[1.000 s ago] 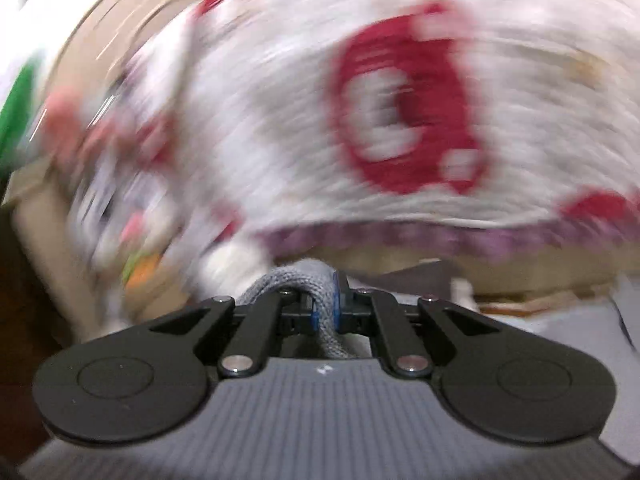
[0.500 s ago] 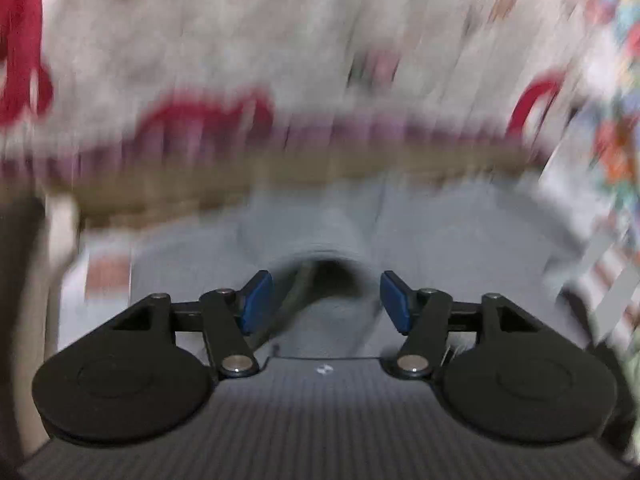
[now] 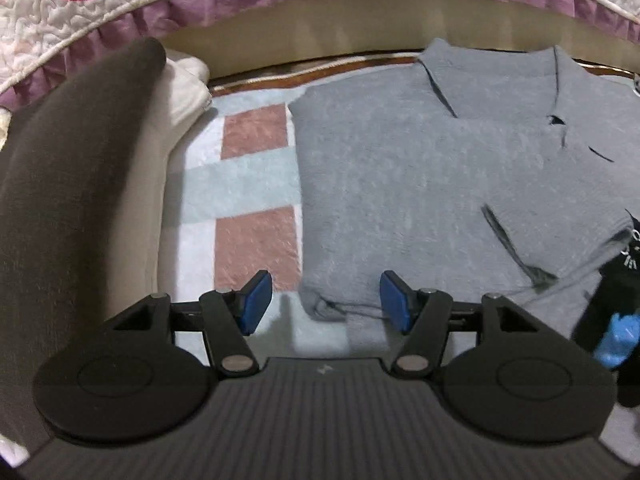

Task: Fold clothes

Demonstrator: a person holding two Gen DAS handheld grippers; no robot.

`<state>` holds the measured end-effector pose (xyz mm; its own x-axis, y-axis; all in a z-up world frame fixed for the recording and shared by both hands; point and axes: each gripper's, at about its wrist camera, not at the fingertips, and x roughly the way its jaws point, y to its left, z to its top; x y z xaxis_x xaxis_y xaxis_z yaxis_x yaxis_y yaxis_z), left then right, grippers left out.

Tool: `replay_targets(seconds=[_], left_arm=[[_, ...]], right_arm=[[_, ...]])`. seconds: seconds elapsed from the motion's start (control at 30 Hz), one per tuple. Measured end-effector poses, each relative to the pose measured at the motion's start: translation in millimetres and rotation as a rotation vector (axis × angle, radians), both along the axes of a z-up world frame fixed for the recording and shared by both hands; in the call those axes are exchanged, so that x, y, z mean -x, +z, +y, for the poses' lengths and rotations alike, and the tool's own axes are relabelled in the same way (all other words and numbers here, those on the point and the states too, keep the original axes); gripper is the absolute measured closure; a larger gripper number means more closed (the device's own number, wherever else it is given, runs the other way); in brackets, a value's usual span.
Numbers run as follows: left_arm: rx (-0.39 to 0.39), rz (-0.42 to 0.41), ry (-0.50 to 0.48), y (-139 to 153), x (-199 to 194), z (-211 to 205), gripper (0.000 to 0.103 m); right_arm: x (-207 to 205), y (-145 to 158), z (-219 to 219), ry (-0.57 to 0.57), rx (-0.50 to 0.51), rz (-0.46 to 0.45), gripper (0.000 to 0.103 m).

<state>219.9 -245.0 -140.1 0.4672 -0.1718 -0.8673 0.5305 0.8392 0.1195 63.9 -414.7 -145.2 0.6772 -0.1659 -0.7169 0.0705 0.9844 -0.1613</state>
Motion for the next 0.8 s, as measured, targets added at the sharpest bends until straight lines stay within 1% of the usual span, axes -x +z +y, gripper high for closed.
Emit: replay_targets(seconds=[0.03, 0.07, 0.13, 0.2, 0.23, 0.27, 0.33, 0.4, 0.43, 0.47, 0.57, 0.6, 0.63, 0.67, 0.7, 0.73, 0.77, 0.8], left_arm=[[-0.012, -0.012, -0.011, -1.9, -0.2, -2.0, 0.044], [-0.028, -0.024, -0.026, -4.2, -0.1, -5.4, 0.044], [-0.047, -0.043, -0.053, -8.6, 0.9, -9.8, 0.044], [-0.054, -0.057, -0.072, -9.4, 1.7, -12.3, 0.044], [-0.054, -0.069, -0.074, -7.4, 1.8, -12.0, 0.044], [-0.054, -0.082, -0.076, -5.4, 1.9, -11.7, 0.044], [-0.055, -0.107, -0.080, -1.4, 2.2, -11.0, 0.044], [-0.056, -0.133, -0.084, 2.6, 2.4, -10.4, 0.044], [-0.056, -0.145, -0.086, 4.6, 2.6, -10.0, 0.044], [-0.056, -0.158, -0.088, 6.6, 2.7, -9.7, 0.044], [-0.057, -0.196, -0.094, 12.6, 3.1, -8.7, 0.044], [-0.052, -0.180, -0.083, 12.4, 2.2, -7.4, 0.043], [-0.045, -0.150, -0.065, 11.1, 0.8, -5.5, 0.043], [-0.028, -0.098, -0.034, 7.3, -2.5, -3.1, 0.042], [-0.006, -0.036, 0.004, 2.3, -6.6, -0.3, 0.042], [0.016, 0.027, 0.042, -2.7, -10.7, 2.5, 0.042], [0.026, 0.058, 0.061, -5.8, -12.8, 4.2, 0.042], [0.030, 0.074, 0.072, -8.0, -13.9, 5.5, 0.042]], right_arm=[[0.4, -6.8, -3.4, -0.032, 0.015, 0.011, 0.034], [3.2, -10.1, -11.7, -0.085, -0.024, 0.008, 0.034], [12.7, -5.0, -29.9, -0.150, -0.177, -0.054, 0.034], [21.2, -2.3, -44.0, -0.197, -0.268, -0.116, 0.034], [20.1, -3.9, -46.6, -0.190, -0.264, -0.116, 0.034], [14.1, -6.4, -46.8, -0.169, -0.221, -0.096, 0.034], [2.5, -9.6, -42.1, -0.126, -0.126, -0.095, 0.034], [-4.8, -9.5, -41.6, -0.015, -0.146, -0.187, 0.055], [-11.3, -8.4, -47.6, 0.022, -0.180, -0.211, 0.061], [-17.2, -6.8, -54.0, 0.054, -0.212, -0.237, 0.092], [-4.7, 21.7, -87.9, -0.093, -0.219, -0.404, 0.093], [10.6, 33.0, -108.0, -0.182, -0.299, -0.455, 0.093], [22.5, 33.8, -124.6, -0.263, -0.358, -0.475, 0.093], [34.0, 34.1, -140.7, -0.343, -0.414, -0.492, 0.093], [37.6, 24.9, -149.1, -0.402, -0.397, -0.456, 0.092], [36.2, 13.6, -151.7, -0.427, -0.352, -0.392, 0.092], [34.1, 0.5, -154.3, -0.448, -0.312, -0.312, 0.091], [36.9, -9.1, -159.3, -0.471, -0.333, -0.269, 0.088]])
